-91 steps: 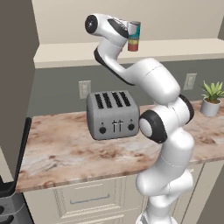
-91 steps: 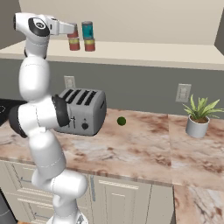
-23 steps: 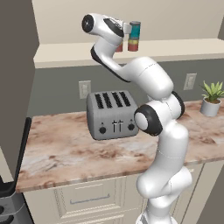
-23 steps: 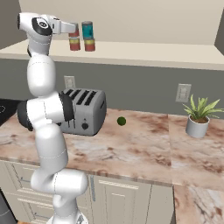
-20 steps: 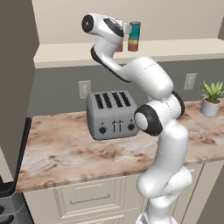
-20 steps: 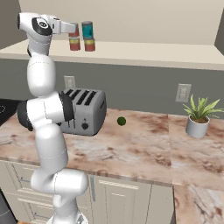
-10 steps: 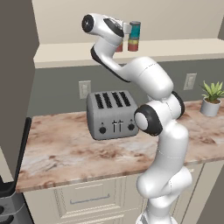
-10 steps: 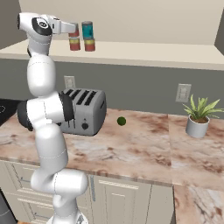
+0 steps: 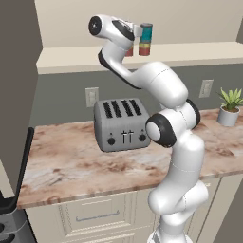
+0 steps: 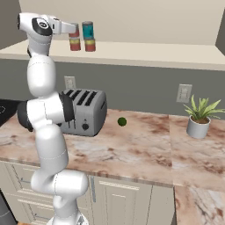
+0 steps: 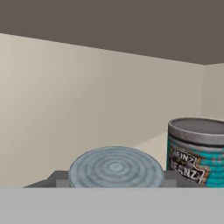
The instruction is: Stack two cans on top of the other two cans in the cabinet.
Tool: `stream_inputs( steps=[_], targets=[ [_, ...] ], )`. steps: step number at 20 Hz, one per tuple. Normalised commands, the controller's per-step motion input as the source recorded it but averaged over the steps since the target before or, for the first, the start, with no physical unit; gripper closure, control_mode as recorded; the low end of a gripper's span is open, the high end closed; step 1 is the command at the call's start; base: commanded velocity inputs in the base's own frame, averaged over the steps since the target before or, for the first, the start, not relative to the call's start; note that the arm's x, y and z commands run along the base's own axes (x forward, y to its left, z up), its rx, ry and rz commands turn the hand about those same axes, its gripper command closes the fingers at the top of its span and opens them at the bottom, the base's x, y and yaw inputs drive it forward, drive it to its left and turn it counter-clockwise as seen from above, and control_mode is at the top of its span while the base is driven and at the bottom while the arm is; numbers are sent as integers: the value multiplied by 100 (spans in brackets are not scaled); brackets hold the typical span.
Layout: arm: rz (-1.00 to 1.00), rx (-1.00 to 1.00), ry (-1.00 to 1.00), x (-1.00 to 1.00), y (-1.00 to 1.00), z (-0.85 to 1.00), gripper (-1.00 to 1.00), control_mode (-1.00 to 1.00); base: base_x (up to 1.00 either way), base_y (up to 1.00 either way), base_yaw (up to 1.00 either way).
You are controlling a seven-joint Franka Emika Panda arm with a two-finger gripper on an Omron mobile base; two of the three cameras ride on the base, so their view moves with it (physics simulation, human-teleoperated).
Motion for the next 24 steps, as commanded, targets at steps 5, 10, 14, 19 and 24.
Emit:
stream_inputs(
  steps=[5, 10, 14, 19, 24],
  targets=[
    [0, 0, 0, 0, 0, -18, 100, -100, 0, 0, 0],
    [0, 0, 0, 0, 0, -11, 100, -100, 0, 0, 0],
    [0, 0, 0, 0, 0, 0, 100, -100, 0, 0, 0],
    [0, 0, 0, 0, 0, 0, 100, -100, 0, 0, 0],
    [0, 0, 0, 0, 0, 0, 100, -100, 0, 0, 0]
  ],
)
